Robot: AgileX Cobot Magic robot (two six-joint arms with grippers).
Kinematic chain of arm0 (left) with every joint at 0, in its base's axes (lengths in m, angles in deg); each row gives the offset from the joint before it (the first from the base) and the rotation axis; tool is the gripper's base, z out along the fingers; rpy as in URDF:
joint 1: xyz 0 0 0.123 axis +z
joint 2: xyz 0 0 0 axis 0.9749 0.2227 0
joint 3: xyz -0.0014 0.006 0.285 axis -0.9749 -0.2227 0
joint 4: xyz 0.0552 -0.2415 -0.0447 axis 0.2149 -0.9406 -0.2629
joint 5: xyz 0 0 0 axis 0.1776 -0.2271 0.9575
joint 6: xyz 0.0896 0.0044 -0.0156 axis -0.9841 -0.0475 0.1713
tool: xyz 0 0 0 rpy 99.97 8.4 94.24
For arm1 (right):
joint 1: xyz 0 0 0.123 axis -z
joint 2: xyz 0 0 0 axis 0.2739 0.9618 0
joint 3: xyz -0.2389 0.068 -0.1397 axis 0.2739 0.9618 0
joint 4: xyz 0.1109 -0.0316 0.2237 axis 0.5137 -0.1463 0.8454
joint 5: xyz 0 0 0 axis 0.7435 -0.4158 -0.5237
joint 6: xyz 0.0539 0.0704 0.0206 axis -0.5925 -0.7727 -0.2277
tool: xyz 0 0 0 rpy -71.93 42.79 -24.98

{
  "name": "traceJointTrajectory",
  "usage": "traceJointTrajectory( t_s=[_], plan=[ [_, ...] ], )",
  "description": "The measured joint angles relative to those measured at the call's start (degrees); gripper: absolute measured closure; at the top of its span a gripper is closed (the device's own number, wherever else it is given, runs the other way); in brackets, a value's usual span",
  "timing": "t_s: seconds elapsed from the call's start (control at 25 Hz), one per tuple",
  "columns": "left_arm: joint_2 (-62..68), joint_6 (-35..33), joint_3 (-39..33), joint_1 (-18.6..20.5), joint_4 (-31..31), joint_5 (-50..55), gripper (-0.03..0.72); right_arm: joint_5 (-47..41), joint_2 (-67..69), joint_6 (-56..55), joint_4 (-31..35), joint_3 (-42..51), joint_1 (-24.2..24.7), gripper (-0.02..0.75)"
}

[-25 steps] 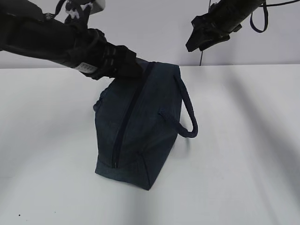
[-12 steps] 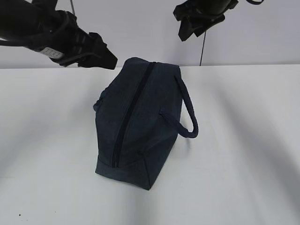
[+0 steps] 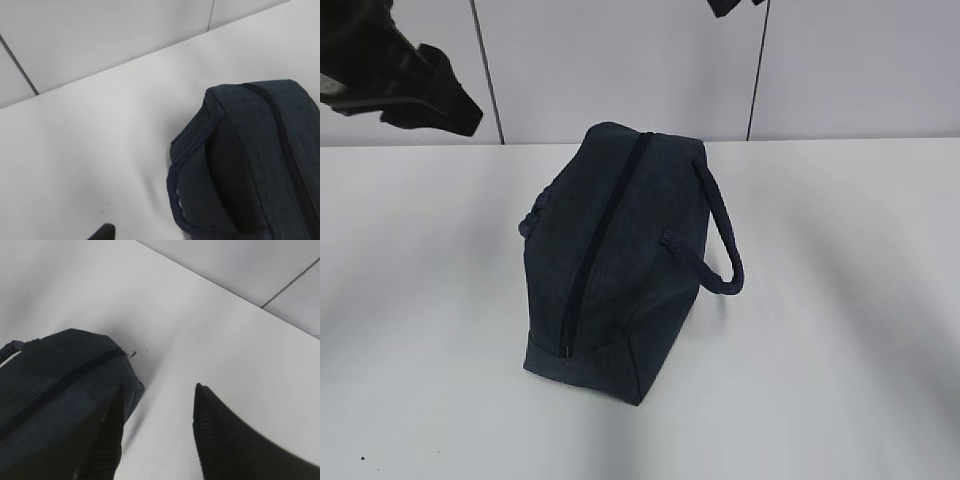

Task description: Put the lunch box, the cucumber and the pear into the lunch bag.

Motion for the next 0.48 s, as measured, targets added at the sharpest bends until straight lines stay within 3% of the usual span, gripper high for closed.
traceJointTrajectory(
  t_s=[0.48],
  plan=[
    [-13.04,9.23,0.0,0.05,3.93,10.54,0.298,-0.33,-26.1,-3.93,-4.12,21.91,0.0,0.388]
  ],
)
